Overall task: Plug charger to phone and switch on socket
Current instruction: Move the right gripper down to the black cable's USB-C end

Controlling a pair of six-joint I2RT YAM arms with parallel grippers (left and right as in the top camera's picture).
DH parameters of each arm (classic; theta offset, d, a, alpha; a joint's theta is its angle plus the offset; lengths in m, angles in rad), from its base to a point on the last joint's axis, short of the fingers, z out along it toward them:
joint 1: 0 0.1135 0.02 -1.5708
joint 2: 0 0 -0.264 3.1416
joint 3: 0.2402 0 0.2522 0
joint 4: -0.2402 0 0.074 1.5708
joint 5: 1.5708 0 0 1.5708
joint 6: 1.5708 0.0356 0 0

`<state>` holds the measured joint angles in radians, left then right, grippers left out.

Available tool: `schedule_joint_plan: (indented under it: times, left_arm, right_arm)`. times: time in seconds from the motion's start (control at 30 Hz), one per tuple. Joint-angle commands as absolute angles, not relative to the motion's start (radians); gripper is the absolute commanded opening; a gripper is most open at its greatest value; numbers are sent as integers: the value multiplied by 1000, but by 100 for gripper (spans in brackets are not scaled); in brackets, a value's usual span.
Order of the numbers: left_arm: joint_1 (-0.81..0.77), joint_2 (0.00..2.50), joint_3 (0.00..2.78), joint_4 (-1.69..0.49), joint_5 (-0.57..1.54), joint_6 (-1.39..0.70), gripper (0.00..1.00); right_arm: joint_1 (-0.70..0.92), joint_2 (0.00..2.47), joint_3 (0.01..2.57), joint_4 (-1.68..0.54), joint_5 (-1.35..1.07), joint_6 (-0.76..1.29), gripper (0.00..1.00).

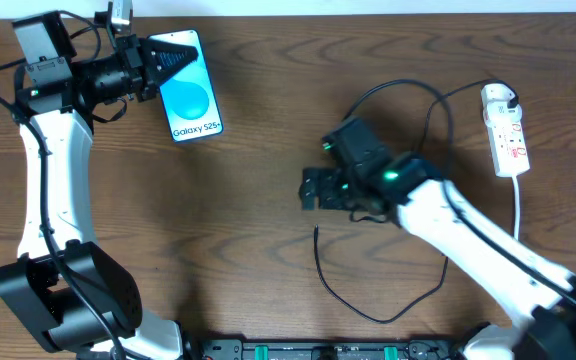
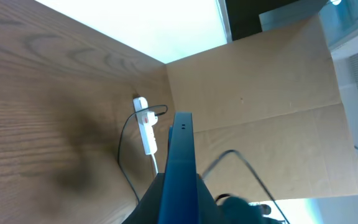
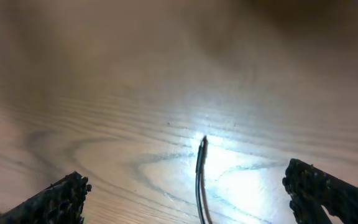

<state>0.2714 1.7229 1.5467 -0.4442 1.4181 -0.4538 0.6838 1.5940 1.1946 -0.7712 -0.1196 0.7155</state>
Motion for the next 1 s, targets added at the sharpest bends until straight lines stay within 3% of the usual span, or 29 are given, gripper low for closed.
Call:
schedule_joint_plan:
  times: [0.0, 0.4, 0.97]
  left_arm:
    - [274, 1723, 1548, -439, 1447, -437, 7]
    - [274, 1723, 1549, -439, 1447, -437, 7]
    - [274, 1723, 1549, -439, 1447, -437, 7]
  right_arm:
    - [720, 1685, 1203, -801, -96, 797, 99]
    - [824, 1856, 1245, -878, -107, 859, 95]
    - [839, 1974, 1245, -858, -104, 879, 77]
